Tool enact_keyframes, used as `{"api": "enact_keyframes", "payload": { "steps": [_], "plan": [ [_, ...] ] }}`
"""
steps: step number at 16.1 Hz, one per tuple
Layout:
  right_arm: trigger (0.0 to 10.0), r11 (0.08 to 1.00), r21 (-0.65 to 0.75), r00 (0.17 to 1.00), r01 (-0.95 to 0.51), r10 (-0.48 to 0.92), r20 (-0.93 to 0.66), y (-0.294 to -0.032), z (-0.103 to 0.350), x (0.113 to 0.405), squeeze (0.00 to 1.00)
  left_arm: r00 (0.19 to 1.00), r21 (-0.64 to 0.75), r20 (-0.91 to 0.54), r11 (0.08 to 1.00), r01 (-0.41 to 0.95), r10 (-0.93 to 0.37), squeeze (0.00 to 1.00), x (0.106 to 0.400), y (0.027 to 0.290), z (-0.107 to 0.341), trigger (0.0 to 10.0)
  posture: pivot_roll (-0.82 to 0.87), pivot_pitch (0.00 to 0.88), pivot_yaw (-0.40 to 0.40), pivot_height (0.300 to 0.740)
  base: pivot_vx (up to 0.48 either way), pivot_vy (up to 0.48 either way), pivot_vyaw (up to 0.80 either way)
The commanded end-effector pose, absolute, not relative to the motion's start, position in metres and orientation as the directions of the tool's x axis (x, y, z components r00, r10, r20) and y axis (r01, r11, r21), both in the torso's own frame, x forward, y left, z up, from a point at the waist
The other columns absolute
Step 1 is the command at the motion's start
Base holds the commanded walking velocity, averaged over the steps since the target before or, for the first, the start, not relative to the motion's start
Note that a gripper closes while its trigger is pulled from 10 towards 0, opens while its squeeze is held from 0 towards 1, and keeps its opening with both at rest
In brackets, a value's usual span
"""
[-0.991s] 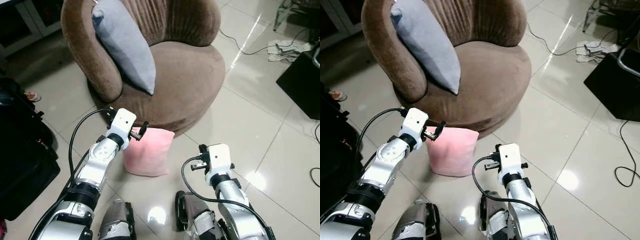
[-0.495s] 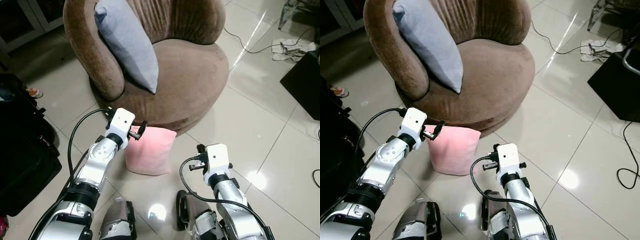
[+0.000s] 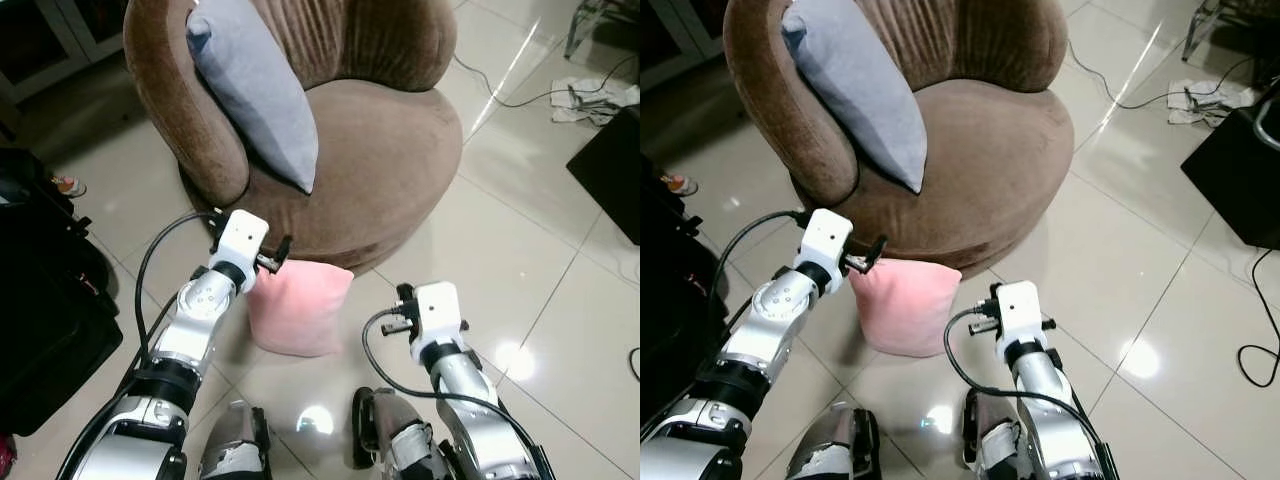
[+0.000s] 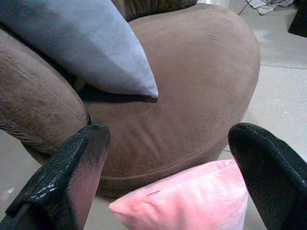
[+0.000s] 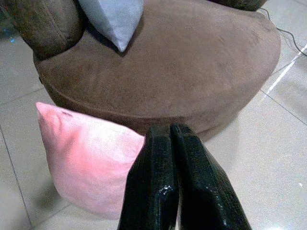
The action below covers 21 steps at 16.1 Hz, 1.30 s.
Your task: Move the pillow to the sofa from floor
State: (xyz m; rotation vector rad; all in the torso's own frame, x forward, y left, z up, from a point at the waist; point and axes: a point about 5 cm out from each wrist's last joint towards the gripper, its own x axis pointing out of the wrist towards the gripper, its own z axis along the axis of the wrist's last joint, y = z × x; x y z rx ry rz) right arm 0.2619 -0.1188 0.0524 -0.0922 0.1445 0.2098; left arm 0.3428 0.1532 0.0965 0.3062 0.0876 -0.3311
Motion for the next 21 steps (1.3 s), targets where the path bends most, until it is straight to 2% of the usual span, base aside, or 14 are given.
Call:
{"api": "enact_keyframes", "payload": {
  "steps": [1,4,10,15,21],
  "plan": [
    [10.0,0.976,-0.074,0.962,-0.206,0.188,-0.196,-0.123,0.043,0.256,0.0,0.942,0.274,-0.167,0.904,0.329,-0.292,0.0,0.34,0.155,0.088,10.0,-0.14,0.245,-0.009,0.682,0.0,0.0,0.0],
    [10.0,0.975,-0.076,0.962,-0.21,0.192,-0.195,-0.122,0.043,0.257,0.0,0.945,0.256,-0.166,0.913,0.319,-0.283,0.0,0.342,0.156,0.089,10.0,-0.14,0.244,-0.009,0.682,0.0,0.0,0.0],
    [10.0,0.974,-0.075,0.961,-0.212,0.195,-0.194,-0.121,0.043,0.258,0.0,0.941,0.257,-0.18,0.91,0.325,-0.286,0.0,0.342,0.155,0.088,10.0,-0.14,0.251,-0.007,0.682,0.472,0.0,0.0],
    [10.0,0.977,-0.07,0.963,-0.204,0.187,-0.193,-0.122,0.043,0.259,0.0,0.947,0.28,-0.188,0.91,0.306,-0.26,0.0,0.344,0.158,0.088,10.0,-0.14,0.256,-0.002,0.682,0.0,0.0,0.0],
    [10.0,0.979,-0.071,0.965,-0.193,0.176,-0.195,-0.123,0.042,0.257,0.0,0.946,0.223,-0.254,0.94,0.26,-0.201,0.0,0.359,0.173,0.095,10.0,-0.15,0.238,0.008,0.682,0.0,0.0,0.0]
  ]
}}
